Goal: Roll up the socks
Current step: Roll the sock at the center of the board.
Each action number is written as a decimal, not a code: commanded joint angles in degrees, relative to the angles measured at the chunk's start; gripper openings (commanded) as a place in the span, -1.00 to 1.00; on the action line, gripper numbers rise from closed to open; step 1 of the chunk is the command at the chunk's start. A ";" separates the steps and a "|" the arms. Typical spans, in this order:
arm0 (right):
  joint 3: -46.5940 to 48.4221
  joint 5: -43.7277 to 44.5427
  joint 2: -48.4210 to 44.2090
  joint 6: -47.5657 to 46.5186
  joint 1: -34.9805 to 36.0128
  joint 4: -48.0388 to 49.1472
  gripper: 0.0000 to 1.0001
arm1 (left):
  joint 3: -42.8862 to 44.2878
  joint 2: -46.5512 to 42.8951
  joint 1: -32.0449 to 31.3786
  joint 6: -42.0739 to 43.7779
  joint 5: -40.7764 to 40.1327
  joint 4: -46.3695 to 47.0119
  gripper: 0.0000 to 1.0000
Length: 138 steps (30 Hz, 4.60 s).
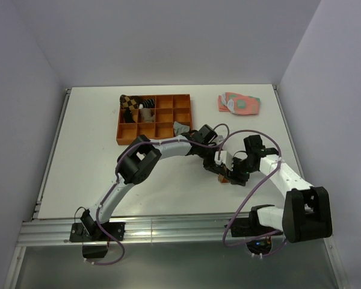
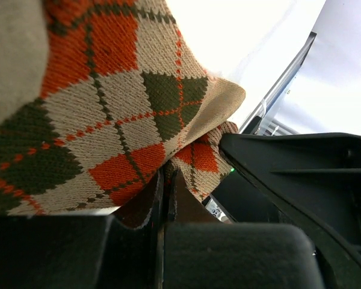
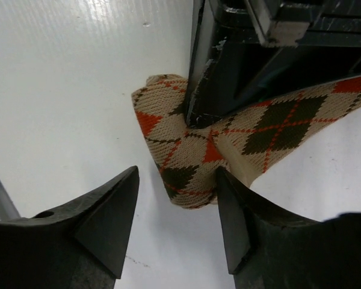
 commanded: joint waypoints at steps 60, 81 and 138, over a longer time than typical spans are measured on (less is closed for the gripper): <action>41.60 -0.92 49.57 6.69 1.82 -34.52 -0.56 | -40.70 -30.07 -11.10 26.98 -38.78 46.33 0.02; 41.78 -2.76 50.45 9.76 1.99 -32.24 -0.59 | -39.45 -20.13 -9.60 26.02 -36.32 50.02 -0.09; 0.83 -0.84 -1.32 5.28 7.44 1.95 0.32 | -29.62 -9.93 1.38 0.35 -2.13 25.41 -0.99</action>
